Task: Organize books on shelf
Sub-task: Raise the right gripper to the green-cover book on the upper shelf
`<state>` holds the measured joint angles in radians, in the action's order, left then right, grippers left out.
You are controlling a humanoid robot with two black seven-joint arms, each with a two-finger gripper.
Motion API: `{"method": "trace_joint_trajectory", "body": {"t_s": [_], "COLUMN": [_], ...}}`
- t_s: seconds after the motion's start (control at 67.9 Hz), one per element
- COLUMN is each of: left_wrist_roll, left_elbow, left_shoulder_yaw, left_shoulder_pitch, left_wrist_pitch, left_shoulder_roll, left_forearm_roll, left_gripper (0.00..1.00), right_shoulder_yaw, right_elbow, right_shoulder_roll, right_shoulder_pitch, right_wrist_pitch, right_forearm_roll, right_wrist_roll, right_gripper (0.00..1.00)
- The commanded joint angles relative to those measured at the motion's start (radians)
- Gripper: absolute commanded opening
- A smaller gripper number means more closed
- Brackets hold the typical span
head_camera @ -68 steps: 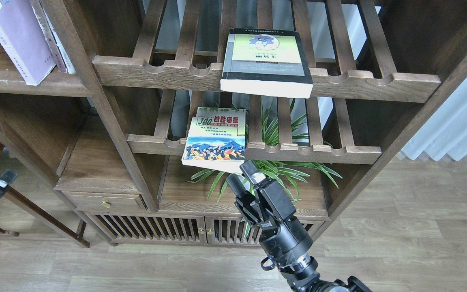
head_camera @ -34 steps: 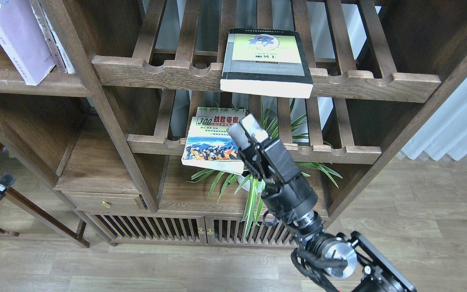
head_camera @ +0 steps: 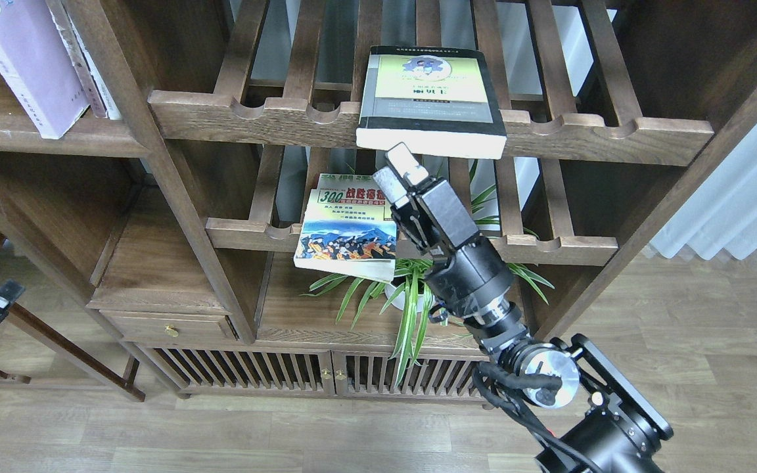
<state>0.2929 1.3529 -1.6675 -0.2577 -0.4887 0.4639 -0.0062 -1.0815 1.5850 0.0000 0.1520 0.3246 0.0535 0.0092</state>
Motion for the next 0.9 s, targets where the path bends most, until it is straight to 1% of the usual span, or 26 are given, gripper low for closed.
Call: {"method": "trace_joint_trajectory", "body": {"t_s": [0.0,0.294,0.648,0.765,0.795,0.81,0.883], "left_wrist_roll": [0.0,0.0,0.0,0.0,0.0,0.0,0.0], "left_elbow": [0.0,0.005,0.006,0.006,0.006,0.006,0.006], "left_shoulder_yaw": [-0.009,-0.009,-0.009,-0.009,-0.009,-0.011,-0.012], "left_shoulder_pitch": [0.0,0.0,0.002,0.002,0.002,0.002,0.002], "left_wrist_pitch": [0.0,0.0,0.0,0.0,0.0,0.0,0.0], "left_shoulder_roll": [0.001,0.001,0.001,0.001,0.001,0.001,0.001], "left_forearm_roll": [0.0,0.0,0.0,0.0,0.0,-0.001,-0.001], "left_gripper": [0.89,0.89,0.89,0.89,0.89,0.89,0.89], "right_shoulder_yaw": [-0.015,-0.041,-0.077,-0.08,-0.081,-0.089,-0.092], "right_elbow": [0.0,-0.019,-0.025,-0.026,-0.026,-0.026,-0.026], "right_shoulder_roll": [0.0,0.0,0.0,0.0,0.0,0.0,0.0], "right_shoulder_pitch": [0.015,0.037,0.049,0.049,0.049,0.047,0.046], "right_wrist_pitch": [-0.007,-0.033,-0.035,-0.035,-0.035,-0.035,-0.035], "right_forearm_roll": [0.0,0.002,0.002,0.0,0.0,0.002,0.002], "right_wrist_roll": [0.0,0.0,-0.002,-0.002,0.0,0.0,0.0], "right_gripper": [0.99,0.99,0.98,0.95,0.94,0.89,0.86]}}
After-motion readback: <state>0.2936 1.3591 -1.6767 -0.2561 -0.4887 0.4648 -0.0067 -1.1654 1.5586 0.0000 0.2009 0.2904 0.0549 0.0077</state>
